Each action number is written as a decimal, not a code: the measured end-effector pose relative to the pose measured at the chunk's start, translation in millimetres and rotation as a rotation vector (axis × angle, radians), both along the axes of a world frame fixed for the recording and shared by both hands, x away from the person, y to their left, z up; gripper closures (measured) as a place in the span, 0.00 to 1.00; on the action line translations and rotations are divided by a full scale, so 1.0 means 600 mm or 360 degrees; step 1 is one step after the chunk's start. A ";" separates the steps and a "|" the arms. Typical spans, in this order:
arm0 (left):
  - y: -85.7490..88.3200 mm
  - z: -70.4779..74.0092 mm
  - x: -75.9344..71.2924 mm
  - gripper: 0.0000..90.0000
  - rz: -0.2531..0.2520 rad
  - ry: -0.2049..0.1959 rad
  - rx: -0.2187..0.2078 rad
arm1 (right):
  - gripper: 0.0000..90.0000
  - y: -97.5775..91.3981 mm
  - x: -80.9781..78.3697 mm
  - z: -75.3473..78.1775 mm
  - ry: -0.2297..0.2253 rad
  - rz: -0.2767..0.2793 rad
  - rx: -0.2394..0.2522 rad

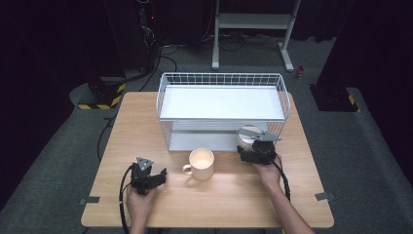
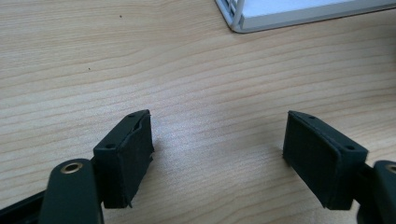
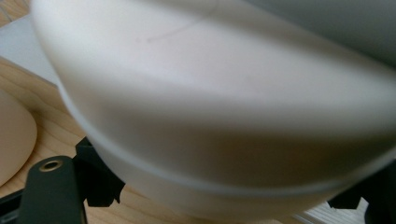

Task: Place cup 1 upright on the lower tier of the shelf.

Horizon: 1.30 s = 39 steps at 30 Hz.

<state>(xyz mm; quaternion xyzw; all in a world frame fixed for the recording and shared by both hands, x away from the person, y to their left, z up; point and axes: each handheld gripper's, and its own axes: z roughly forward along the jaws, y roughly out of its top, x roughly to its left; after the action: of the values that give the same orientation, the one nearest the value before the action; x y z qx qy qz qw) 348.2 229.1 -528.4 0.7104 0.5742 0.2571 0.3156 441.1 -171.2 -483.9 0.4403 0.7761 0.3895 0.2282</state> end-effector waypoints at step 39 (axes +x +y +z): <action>0.000 0.000 0.000 0.27 -0.0002 0.0001 -0.0001 | 0.20 0.003 0.040 -0.011 -0.0045 -0.0039 0.0049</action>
<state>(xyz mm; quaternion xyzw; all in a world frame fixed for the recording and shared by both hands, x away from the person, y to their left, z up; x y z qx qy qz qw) 348.3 229.3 -528.3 0.7107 0.5740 0.2564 0.3158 465.3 -169.3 -490.7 0.4478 0.7612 0.4048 0.2371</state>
